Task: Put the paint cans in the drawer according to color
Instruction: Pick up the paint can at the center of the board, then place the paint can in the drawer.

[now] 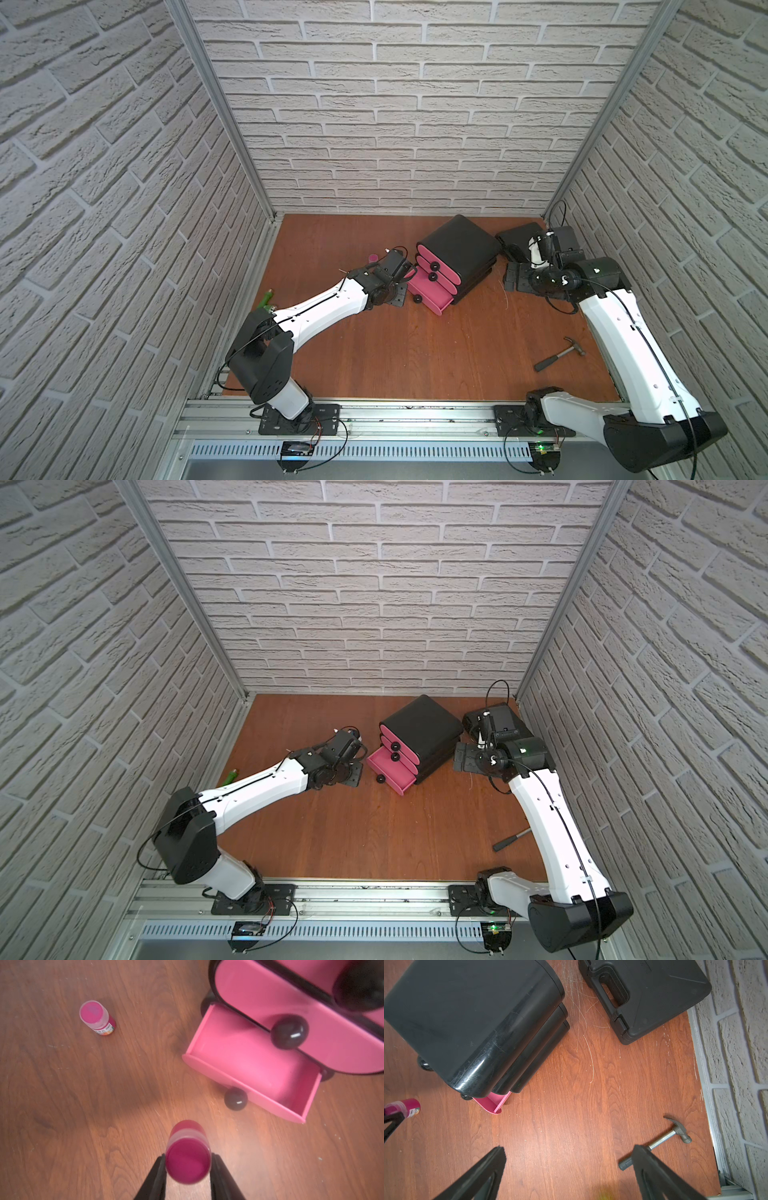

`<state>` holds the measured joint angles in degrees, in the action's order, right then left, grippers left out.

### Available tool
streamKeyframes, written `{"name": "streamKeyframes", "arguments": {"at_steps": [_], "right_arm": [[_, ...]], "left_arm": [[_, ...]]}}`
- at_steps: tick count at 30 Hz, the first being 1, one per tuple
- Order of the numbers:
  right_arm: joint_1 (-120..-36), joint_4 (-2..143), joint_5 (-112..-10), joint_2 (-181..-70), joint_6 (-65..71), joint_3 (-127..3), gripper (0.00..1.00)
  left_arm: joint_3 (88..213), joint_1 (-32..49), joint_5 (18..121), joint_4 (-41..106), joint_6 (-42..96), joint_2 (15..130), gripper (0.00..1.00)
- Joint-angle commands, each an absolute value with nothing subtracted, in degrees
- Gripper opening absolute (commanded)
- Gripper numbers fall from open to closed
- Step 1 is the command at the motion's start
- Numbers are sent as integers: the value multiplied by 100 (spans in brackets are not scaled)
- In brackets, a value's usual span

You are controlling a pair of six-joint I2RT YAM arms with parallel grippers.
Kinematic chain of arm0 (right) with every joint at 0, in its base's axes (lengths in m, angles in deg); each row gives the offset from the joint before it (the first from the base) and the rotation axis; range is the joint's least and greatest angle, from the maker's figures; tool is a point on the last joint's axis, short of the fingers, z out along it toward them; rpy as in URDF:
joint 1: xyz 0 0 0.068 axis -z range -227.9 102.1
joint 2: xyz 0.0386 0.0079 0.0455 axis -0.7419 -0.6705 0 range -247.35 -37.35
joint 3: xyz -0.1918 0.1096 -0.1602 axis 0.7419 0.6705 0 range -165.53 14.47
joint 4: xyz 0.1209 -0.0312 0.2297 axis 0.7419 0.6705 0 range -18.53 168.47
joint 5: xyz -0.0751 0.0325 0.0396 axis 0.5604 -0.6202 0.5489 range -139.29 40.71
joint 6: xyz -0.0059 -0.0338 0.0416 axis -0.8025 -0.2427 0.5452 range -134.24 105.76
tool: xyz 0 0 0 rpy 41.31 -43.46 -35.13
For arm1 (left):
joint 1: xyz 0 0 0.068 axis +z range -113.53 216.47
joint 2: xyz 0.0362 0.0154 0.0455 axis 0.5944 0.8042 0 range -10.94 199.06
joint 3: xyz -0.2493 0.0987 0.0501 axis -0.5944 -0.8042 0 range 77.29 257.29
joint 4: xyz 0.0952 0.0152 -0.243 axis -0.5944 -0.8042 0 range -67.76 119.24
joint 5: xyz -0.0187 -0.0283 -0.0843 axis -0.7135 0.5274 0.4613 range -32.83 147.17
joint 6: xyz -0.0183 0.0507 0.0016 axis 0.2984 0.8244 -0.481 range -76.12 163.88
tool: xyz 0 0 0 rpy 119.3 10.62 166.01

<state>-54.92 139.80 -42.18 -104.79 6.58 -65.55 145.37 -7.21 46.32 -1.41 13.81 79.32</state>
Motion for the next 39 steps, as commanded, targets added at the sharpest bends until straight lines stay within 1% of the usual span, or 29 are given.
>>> {"name": "streamKeyframes", "arguments": {"at_steps": [1, 7, 17, 23, 32, 36, 39], "right_arm": [[-5514, 13863, -4140, -10315, 729, -6488, 100], [-5513, 13945, -4018, -10184, 728, -6470, 100], [-5517, 13945, -3954, -10080, 739, -6355, 99], [-5514, 13993, -3912, -10076, 741, -6460, 100], [-5519, 14133, -3818, -9893, 797, -6443, 100], [-5515, 14173, -3798, -9811, 869, -6401, 100], [-5517, 14217, -3780, -9773, 913, -6427, 100]], "left_arm": [[14712, -604, 4654, 422, 1514, 8108, 26], [14994, -501, 4836, 928, 1709, 8575, 27], [15815, -493, 5015, 1074, 1922, 9441, 27], [15883, -498, 5025, 1114, 1854, 9696, 27], [15955, -507, 5301, 1414, 1932, 9988, 29], [15984, -499, 5329, 1412, 1908, 10106, 33], [16010, -498, 5326, 1394, 1937, 10180, 41]]}}
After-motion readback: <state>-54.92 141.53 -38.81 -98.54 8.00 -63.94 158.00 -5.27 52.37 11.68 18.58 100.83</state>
